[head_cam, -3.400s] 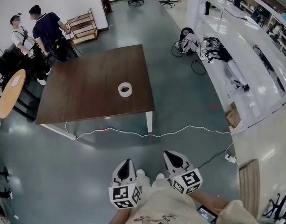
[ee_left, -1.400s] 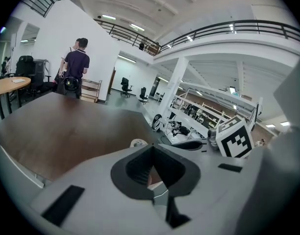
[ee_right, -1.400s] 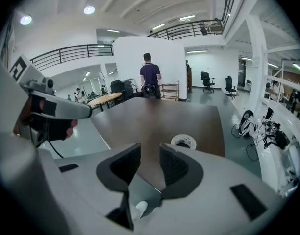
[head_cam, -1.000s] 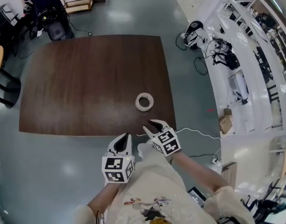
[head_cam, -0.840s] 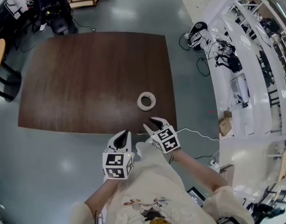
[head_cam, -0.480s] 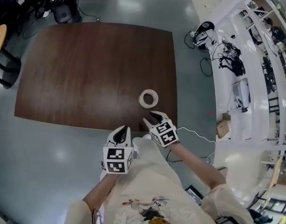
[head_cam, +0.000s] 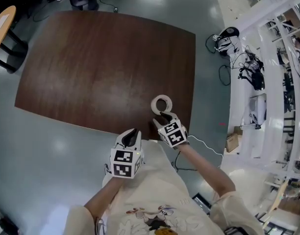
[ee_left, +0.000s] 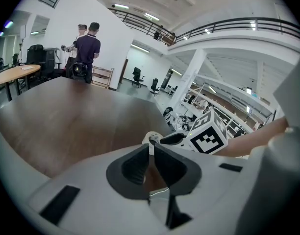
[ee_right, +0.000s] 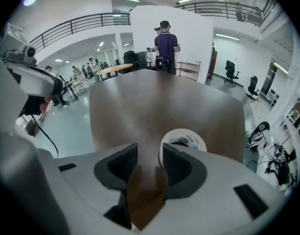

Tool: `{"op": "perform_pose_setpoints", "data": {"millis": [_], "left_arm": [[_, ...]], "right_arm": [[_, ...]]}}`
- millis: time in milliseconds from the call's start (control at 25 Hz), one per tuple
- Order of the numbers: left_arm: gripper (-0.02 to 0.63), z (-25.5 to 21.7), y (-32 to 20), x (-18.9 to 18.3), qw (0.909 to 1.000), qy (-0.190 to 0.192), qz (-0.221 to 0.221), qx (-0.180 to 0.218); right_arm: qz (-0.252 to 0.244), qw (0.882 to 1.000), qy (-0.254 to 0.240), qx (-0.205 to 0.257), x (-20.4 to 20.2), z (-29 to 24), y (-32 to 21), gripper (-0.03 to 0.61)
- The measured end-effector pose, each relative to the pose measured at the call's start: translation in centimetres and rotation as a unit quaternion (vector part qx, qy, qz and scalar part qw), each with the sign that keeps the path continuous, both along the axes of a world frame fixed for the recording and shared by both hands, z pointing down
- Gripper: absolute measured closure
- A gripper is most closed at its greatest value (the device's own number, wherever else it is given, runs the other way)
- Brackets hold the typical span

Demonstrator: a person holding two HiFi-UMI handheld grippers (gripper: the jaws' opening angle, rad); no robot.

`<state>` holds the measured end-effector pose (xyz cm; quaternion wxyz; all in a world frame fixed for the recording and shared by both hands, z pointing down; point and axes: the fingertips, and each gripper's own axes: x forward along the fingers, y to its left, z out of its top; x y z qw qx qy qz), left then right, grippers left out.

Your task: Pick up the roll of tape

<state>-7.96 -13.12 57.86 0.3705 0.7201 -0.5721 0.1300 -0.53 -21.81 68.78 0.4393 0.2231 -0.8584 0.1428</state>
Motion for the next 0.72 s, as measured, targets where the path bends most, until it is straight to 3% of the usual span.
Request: {"op": "perform_pose_setpoints", "data": {"millis": [720], "left_arm": [[0.565,1.5,-1.2,-0.3,0.9992,-0.002,-0.025,-0.032]], "right_arm": [[-0.088,0.993,0.079,-0.010,-1.4,5.7,-3.2,0.397]]}}
